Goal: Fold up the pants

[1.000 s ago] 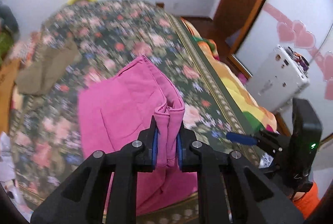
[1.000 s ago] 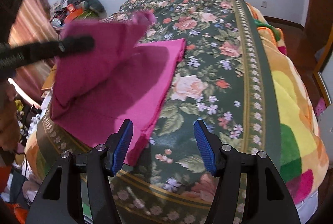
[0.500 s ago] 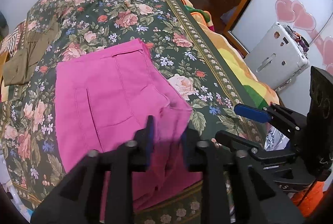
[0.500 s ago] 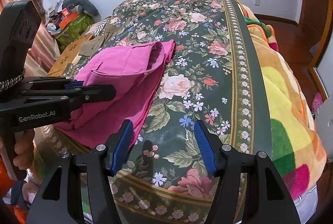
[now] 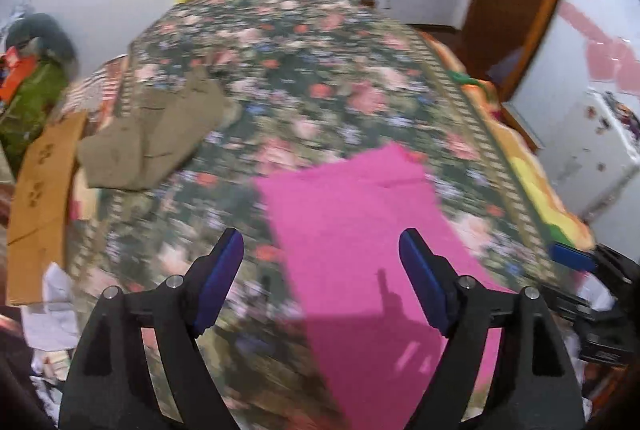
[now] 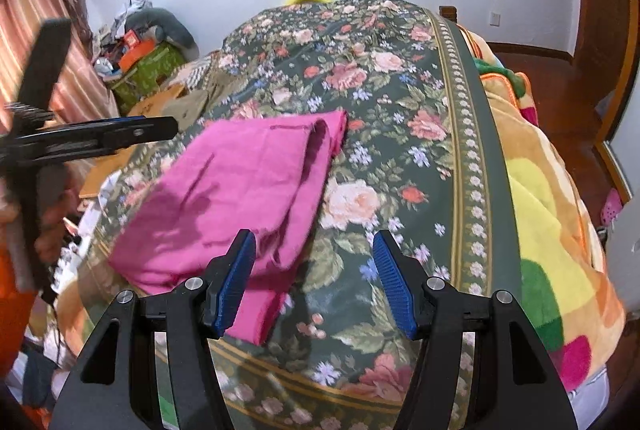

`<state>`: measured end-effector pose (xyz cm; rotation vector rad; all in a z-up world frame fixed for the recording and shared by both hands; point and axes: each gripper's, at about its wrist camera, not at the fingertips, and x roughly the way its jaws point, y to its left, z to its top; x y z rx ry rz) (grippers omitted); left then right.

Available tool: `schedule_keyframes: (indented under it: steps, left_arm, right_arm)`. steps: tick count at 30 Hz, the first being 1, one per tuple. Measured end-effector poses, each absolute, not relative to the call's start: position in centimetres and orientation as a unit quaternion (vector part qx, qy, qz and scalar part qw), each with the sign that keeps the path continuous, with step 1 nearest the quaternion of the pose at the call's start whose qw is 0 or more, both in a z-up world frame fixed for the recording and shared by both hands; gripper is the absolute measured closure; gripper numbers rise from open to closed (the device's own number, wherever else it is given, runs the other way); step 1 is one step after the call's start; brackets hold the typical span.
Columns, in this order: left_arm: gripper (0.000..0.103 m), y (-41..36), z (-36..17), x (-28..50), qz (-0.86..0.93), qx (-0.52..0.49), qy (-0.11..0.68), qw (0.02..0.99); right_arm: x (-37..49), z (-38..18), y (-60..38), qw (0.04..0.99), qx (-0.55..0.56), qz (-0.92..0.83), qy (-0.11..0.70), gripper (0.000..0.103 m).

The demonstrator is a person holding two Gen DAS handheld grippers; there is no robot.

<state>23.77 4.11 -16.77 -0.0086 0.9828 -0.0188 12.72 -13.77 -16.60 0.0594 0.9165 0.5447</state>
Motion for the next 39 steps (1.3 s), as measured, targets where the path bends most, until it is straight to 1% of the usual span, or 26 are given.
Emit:
schedule_keyframes:
  steps: [6, 8, 13, 15, 16, 17, 18, 23, 27, 33, 39]
  left_arm:
    - [0.023, 7.8, -19.3, 29.3, 0.027, 0.010, 0.493, 0.869]
    - [0.023, 8.1, -20.4, 31.1, 0.023, 0.010, 0.503, 0.864]
    - [0.023, 7.2, -24.5, 34.2, -0.022, 0.036, 0.546, 0.837]
    - [0.022, 7.1, -26.3, 34.5, -0.016, 0.053, 0.555, 0.830]
    - [0.017, 7.3, -27.0, 34.4, -0.012, 0.055, 0.553, 0.832]
    - [0.011, 7.6, -27.1, 34.1, -0.008, 0.050, 0.540, 0.840]
    - [0.010, 7.9, -27.3, 33.8, -0.005, 0.050, 0.536, 0.843]
    - [0.009, 9.0, -27.2, 32.8, -0.001, 0.056, 0.538, 0.841]
    - [0.009, 10.1, -26.4, 30.2, 0.022, 0.064, 0.530, 0.846]
    - [0.009, 12.8, -25.2, 24.6, 0.056, 0.018, 0.532, 0.844]
    - [0.009, 14.2, -24.6, 18.5, 0.064, -0.061, 0.535, 0.840]
  right_arm:
    - [14.0, -16.8, -12.0, 0.853, 0.036, 0.273, 0.444, 0.044]
    - [14.3, -17.4, -11.1, 0.848, 0.033, 0.277, 0.450, 0.038]
    - [14.4, -19.7, -9.3, 0.833, 0.011, 0.284, 0.475, 0.038]
    - [14.3, -20.4, -9.0, 0.830, 0.004, 0.282, 0.481, 0.038]
    - [14.3, -20.7, -9.2, 0.830, 0.008, 0.283, 0.481, 0.036]
    - [14.4, -20.8, -9.4, 0.829, 0.013, 0.284, 0.481, 0.034]
    - [14.6, -21.0, -9.7, 0.829, 0.015, 0.282, 0.483, 0.033]
    - [15.6, -20.9, -10.3, 0.831, -0.004, 0.266, 0.489, 0.033]
    - [16.0, -20.1, -10.8, 0.842, -0.020, 0.246, 0.480, 0.033]
    - [15.4, -18.2, -11.2, 0.854, -0.025, 0.243, 0.459, 0.033]
    - [13.9, -17.7, -10.5, 0.853, -0.033, 0.255, 0.453, 0.033]
